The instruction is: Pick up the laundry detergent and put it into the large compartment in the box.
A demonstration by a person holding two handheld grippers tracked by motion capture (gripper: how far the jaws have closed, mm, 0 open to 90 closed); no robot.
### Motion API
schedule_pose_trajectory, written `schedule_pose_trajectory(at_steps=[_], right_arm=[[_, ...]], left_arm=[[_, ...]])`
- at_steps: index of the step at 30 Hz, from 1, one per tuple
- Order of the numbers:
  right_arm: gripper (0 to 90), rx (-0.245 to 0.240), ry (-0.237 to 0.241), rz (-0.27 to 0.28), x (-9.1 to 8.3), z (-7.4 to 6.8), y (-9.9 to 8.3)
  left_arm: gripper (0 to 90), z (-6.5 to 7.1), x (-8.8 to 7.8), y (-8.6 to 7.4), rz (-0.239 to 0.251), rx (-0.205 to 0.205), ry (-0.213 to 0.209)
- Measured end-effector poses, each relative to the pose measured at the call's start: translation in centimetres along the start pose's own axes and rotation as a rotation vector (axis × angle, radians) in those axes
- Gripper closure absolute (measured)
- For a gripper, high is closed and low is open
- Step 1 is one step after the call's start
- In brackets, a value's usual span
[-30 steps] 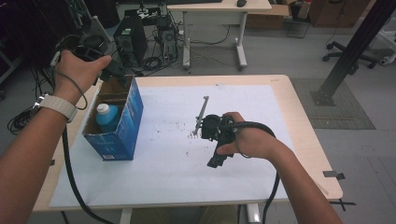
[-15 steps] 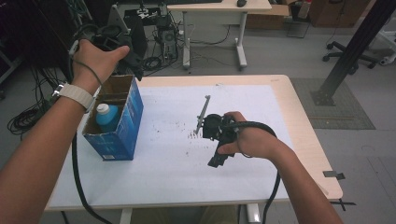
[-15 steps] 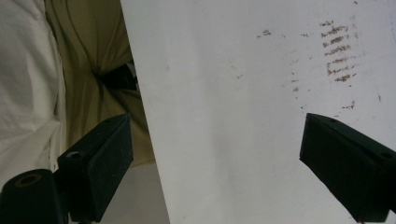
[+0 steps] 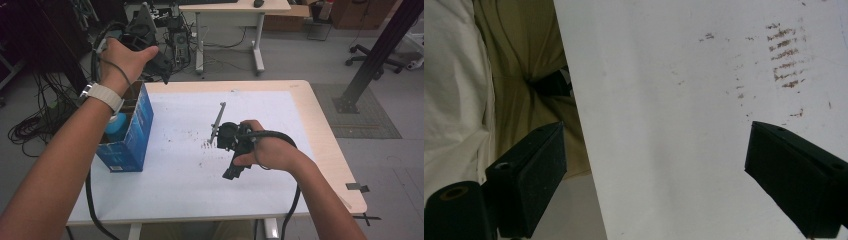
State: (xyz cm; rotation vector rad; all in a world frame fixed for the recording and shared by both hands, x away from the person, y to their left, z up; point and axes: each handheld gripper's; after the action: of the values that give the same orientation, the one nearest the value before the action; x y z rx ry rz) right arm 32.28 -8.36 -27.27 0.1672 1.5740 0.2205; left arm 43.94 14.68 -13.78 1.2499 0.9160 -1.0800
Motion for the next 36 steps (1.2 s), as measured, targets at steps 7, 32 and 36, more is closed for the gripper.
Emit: schedule_pose_trajectory(at_steps=[7, 32, 36], right_arm=[[9.9, 0.004, -0.002, 0.003, -0.1, -0.3, -0.2], [9.9, 0.009, -0.008, 0.014, -0.2, -0.5, -0.7], [9.9, 0.01, -0.008, 0.014, -0.2, -0.6, -0.7]], left_arm=[[7.9, 1.4, 0.9, 0.2, 0.005, 0.002, 0.01], [8.0, 3.8, 4.0, -0.4, -0.013, 0.025, 0.047], [8.1, 4.0, 4.9, -0.7, -0.011, 0.039, 0.08]])
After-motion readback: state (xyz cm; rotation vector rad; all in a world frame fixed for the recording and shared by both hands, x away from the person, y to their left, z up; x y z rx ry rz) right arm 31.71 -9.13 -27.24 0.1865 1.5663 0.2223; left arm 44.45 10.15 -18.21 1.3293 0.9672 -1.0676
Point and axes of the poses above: each handheld gripper's, and its own axes: x roughly forward along the jaws, y roughly out of its top, z roughly to its right, and after that the axes turned 12 degrees about -x, right-handed
